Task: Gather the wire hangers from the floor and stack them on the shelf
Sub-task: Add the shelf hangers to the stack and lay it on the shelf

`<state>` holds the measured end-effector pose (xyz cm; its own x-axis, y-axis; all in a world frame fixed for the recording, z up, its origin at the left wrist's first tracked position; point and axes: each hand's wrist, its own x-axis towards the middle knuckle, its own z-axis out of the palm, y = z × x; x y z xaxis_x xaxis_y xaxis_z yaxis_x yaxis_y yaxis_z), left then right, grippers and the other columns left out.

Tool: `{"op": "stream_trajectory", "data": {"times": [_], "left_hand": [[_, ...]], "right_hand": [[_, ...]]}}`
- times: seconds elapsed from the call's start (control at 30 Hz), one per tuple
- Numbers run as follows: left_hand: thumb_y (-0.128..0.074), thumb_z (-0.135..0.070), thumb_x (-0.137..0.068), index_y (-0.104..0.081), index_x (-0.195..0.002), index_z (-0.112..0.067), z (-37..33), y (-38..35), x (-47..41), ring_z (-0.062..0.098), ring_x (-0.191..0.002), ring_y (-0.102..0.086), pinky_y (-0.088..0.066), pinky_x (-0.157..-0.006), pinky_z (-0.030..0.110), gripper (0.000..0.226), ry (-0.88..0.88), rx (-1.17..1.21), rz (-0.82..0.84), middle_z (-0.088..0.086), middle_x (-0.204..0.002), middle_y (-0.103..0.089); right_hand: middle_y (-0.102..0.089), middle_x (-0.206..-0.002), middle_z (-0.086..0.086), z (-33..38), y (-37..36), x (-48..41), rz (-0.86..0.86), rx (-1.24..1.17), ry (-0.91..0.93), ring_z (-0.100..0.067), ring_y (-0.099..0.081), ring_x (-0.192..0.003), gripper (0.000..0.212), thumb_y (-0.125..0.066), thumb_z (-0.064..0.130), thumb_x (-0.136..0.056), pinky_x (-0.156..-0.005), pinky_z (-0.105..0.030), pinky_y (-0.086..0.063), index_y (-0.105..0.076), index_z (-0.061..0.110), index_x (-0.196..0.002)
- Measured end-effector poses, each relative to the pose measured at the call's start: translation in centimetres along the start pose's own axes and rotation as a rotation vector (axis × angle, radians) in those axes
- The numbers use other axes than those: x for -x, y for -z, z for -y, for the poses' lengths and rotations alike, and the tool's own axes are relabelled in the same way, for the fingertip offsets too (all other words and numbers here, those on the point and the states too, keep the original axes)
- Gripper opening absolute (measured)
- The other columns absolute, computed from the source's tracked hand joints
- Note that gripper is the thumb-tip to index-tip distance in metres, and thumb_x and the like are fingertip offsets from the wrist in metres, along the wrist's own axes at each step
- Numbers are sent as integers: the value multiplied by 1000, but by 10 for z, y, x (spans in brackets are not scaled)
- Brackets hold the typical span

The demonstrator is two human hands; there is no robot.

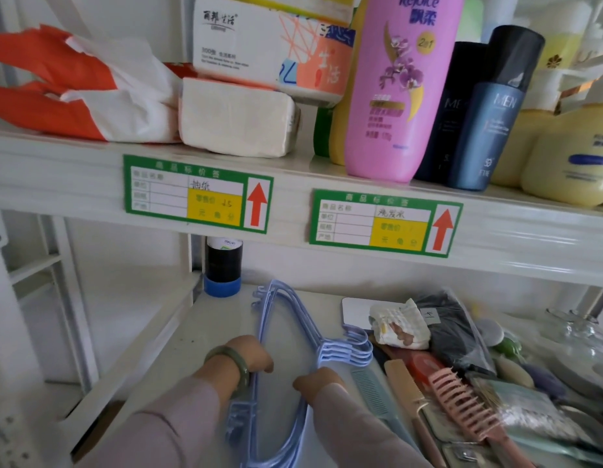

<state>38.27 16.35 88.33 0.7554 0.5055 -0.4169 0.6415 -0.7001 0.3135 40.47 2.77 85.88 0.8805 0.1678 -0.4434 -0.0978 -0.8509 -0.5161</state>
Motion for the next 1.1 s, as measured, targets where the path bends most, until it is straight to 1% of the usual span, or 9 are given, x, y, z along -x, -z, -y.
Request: {"op": "stream_trajectory", "data": {"times": [0.13,0.23,0.3,0.43,0.5,0.53,0.7,0.93,1.1], "left_hand": [[-56,-26,-87,-55,-127,-3,0,-3,10,24,-119,-58,-45,-102,30,46,-22,-177,-2,11,-132,-59],[-51,-21,-89,-55,-127,-1,2,-5,14,25,-120,-57,-44,-102,30,42,-25,-167,-20,13,-133,-58],[-52,-23,-88,-57,-124,-2,4,-6,16,25,-117,-59,-45,-97,29,41,-35,-102,-48,13,-129,-60],[-55,-35,-85,-61,-107,-7,8,-9,21,25,-105,-63,-48,-87,29,37,-75,34,-57,14,-109,-64],[-51,-30,-82,-60,-89,-7,10,-12,23,26,-88,-63,-50,-77,28,25,-76,115,-31,12,-90,-61],[-49,-26,-82,-62,-88,-5,11,-13,25,26,-84,-61,-50,-75,29,25,-76,147,-32,11,-86,-60],[-42,-22,-92,-60,-114,2,20,-24,29,29,-108,-60,-46,-87,29,37,-91,148,-96,19,-119,-63],[-37,-35,-95,-62,-110,1,26,-30,39,30,-105,-60,-44,-87,31,46,-114,245,-173,18,-114,-65],[-37,-25,-92,-61,-113,-1,31,-32,44,31,-108,-59,-44,-89,30,41,-134,270,-110,19,-120,-63]], "right_hand": [[-56,-132,-12,-2,0,4,18,32,30,-26,-52,-123,45,-50,22,-83,-94,-27,-43,-53,4,-125],[-53,-136,-13,-5,-1,2,2,65,49,-27,-49,-126,45,-47,23,-87,-102,-28,-40,-50,2,-127],[-57,-132,-14,-7,-1,3,29,63,68,-28,-52,-122,47,-51,29,-84,-100,-28,-42,-53,3,-123],[-61,-124,-12,-14,-4,6,63,-82,75,-27,-58,-114,59,-62,42,-75,-98,-32,-48,-54,6,-121],[-59,-125,-10,-20,-8,8,57,-155,86,-27,-56,-115,66,-65,43,-69,-99,-33,-47,-52,9,-124],[-58,-126,-10,-23,-9,9,54,-182,95,-27,-55,-115,68,-66,44,-67,-100,-34,-46,-50,11,-125],[-56,-123,-13,-31,-14,18,38,-180,153,-29,-55,-112,52,-63,32,-73,-96,-33,-47,-50,10,-118],[-59,-116,-11,-34,-22,27,1,-259,177,-29,-58,-107,54,-64,40,-69,-96,-37,-48,-52,16,-116],[-62,-109,-11,-40,-30,27,-19,-338,188,-28,-61,-98,63,-62,39,-52,-92,-42,-52,-55,20,-112]]}}
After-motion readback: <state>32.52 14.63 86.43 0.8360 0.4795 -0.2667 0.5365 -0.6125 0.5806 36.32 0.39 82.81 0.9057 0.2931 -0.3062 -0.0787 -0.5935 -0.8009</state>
